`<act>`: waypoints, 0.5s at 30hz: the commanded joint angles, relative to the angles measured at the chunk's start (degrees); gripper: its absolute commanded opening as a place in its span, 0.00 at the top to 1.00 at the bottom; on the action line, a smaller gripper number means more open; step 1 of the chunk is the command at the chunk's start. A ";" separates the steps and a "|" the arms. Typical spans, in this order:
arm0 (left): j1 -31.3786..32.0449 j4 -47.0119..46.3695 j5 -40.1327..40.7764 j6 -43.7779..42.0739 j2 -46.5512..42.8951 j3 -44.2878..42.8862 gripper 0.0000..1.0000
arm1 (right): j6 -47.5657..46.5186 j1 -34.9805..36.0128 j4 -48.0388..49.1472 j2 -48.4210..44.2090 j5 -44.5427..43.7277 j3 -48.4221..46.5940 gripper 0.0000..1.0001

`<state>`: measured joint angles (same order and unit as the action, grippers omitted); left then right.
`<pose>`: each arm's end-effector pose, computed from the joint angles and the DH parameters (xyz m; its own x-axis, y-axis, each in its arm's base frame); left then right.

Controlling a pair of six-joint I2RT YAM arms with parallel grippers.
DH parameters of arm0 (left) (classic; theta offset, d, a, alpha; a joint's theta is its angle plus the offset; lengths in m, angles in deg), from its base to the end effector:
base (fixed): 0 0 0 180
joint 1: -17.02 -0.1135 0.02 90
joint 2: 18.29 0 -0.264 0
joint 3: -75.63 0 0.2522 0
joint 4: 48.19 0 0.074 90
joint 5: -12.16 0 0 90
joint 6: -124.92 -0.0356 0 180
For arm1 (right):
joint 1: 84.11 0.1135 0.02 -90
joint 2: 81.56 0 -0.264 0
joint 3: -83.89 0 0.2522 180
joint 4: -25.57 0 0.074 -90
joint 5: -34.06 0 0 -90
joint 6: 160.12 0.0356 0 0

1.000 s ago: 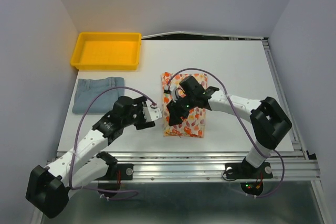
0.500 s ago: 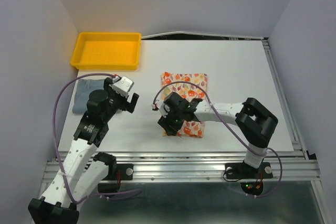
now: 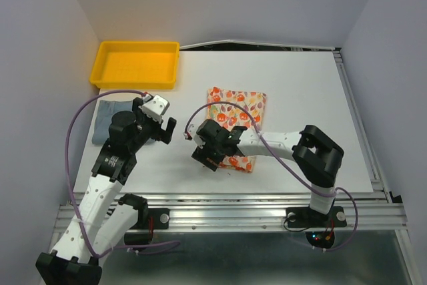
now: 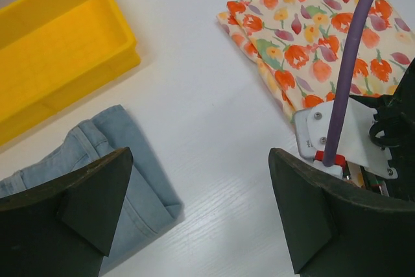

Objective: Fold and stack the skirts
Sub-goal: Fold the skirt

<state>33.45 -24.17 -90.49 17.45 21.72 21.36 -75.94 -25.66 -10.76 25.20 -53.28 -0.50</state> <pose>0.1603 -0.0554 0.3269 -0.0101 0.3084 -0.9512 0.5095 0.8201 0.2604 0.2007 0.3300 0.1767 -0.3572 -0.7753 -0.5209 -0.9048 0.4257 -0.0132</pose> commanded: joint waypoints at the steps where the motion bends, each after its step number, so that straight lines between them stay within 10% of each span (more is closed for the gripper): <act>1: -0.34 -1.12 -1.68 -1.16 -0.72 -2.29 0.02 | -1.11 3.59 -2.39 1.08 -7.66 -3.20 0.27; 10: -0.25 0.98 -2.38 -5.81 -2.13 -5.45 0.02 | -1.21 5.53 0.24 10.22 -13.29 -1.44 0.42; 15: -0.25 9.49 -13.78 -18.35 -5.27 -7.30 0.06 | -0.24 5.53 1.21 10.49 -12.41 -1.70 0.76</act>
<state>33.38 -19.34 -95.54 8.92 20.02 16.84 -76.10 -20.02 -6.78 31.08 -63.16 -4.44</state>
